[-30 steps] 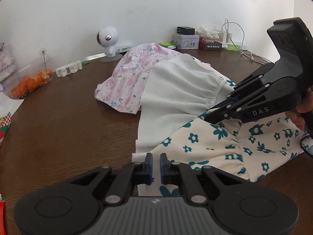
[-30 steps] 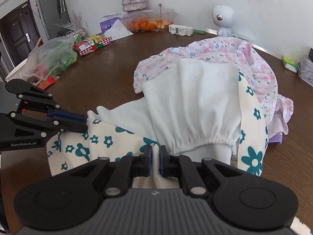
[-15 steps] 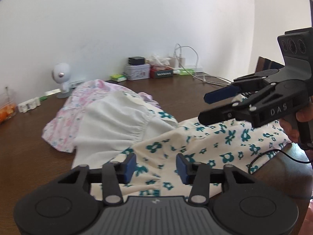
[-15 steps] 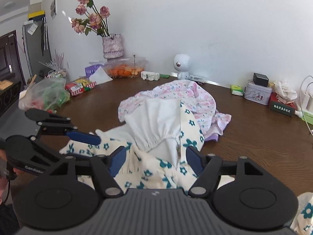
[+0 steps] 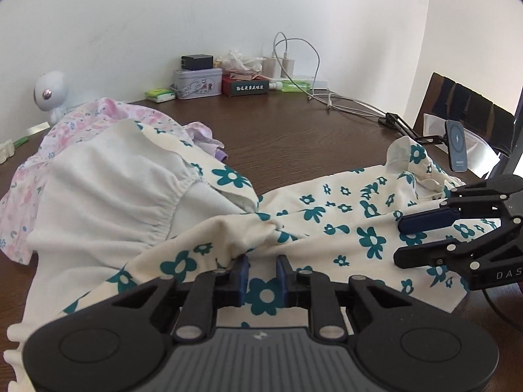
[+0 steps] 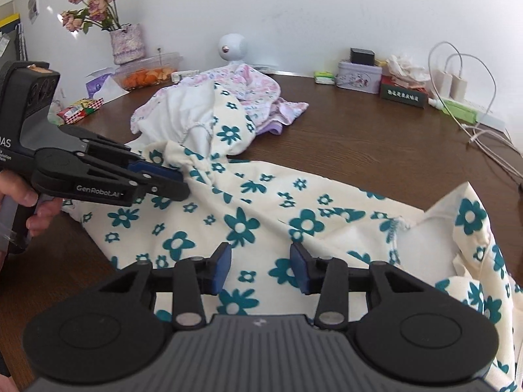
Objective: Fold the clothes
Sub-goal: 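Release the lining with the left gripper and smooth the shirt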
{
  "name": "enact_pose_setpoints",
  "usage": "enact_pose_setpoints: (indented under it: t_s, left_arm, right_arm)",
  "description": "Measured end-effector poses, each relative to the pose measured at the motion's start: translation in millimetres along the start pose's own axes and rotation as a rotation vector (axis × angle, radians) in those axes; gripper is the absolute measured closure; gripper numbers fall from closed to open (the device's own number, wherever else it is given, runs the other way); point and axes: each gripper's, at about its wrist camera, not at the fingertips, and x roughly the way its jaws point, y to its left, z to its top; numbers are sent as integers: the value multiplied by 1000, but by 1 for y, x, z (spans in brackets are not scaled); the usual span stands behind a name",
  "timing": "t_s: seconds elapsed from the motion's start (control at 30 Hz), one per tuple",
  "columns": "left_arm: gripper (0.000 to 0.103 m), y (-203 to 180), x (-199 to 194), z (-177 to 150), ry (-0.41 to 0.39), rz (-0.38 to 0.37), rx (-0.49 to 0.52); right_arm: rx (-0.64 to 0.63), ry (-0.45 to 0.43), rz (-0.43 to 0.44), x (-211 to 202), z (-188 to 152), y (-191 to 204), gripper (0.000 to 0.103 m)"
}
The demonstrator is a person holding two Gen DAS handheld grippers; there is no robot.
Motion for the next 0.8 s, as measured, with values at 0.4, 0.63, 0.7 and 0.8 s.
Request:
enact_pose_setpoints:
  t_s: [0.4,0.63,0.7,0.8]
  left_arm:
    - [48,2,-80,-19,-96,108,-18]
    - [68,19,-85,-56,2,204,-51]
    - [68,23,-85,-63,9,206,-64]
    - [68,23,-87,-67,2,210,-77]
  right_arm:
    - [75,-135,-5,-74,-17,-37,47]
    - [101,-57,-106,-91,-61,-63,48]
    - [126,-55,-126,-92,-68,-73,48]
    - [155,-60,-127,-91,-73,-85,48]
